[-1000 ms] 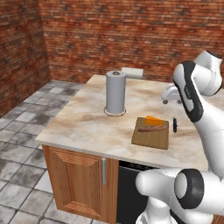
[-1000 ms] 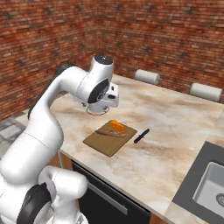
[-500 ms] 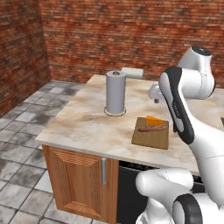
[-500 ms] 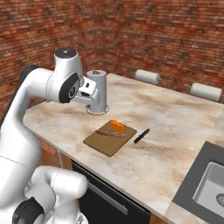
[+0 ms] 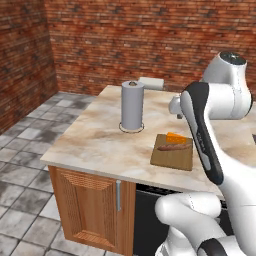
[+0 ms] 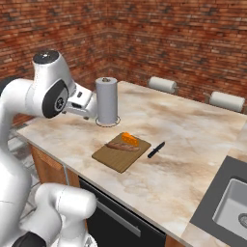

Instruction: Retrieve the sausage and cheese from the fridge and place them on the cutting board on the counter.

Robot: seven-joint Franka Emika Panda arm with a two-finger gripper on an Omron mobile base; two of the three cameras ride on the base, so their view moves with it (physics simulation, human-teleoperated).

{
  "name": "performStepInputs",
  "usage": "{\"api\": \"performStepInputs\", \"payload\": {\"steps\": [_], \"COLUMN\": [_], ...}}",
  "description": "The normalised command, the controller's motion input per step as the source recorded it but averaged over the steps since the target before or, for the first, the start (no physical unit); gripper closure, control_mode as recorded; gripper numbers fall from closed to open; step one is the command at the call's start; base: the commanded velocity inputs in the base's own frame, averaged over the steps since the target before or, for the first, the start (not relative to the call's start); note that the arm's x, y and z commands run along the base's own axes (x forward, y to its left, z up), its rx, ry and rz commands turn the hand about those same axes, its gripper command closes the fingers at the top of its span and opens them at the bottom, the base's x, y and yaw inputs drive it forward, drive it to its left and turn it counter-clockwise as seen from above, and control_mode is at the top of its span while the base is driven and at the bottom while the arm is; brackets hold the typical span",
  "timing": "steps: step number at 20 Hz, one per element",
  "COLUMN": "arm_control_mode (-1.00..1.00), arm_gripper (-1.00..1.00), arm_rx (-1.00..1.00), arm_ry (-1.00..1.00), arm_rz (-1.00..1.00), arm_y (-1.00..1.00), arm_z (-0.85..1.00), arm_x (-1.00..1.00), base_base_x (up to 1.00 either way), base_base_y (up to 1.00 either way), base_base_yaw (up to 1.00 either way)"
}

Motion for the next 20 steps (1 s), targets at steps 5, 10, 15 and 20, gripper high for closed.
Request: {"api": "performStepInputs", "payload": {"steps": [5,10,15,20], "arm_control_mode": [-1.0,-1.0,1.0,1.0], "arm_gripper": [-1.0,-1.0,-1.0,-1.0], "arm_rx": [0.0,0.0,0.0,0.0], "arm_ry": [-0.11,-0.12,-0.06,0.0], "arm_rz": [0.01,0.11,0.1,0.0], "arm_y": [0.0,0.0,0.0,0.0], "arm_z": [0.28,0.05,0.0,0.0], "arm_x": [-0.67,-0.79,-0.38,0.0], "base_base_x": [0.0,0.0,-0.14,-0.22], "base_base_y": [0.0,0.0,0.02,0.31], "base_base_yaw": [0.0,0.0,0.08,0.09]}}
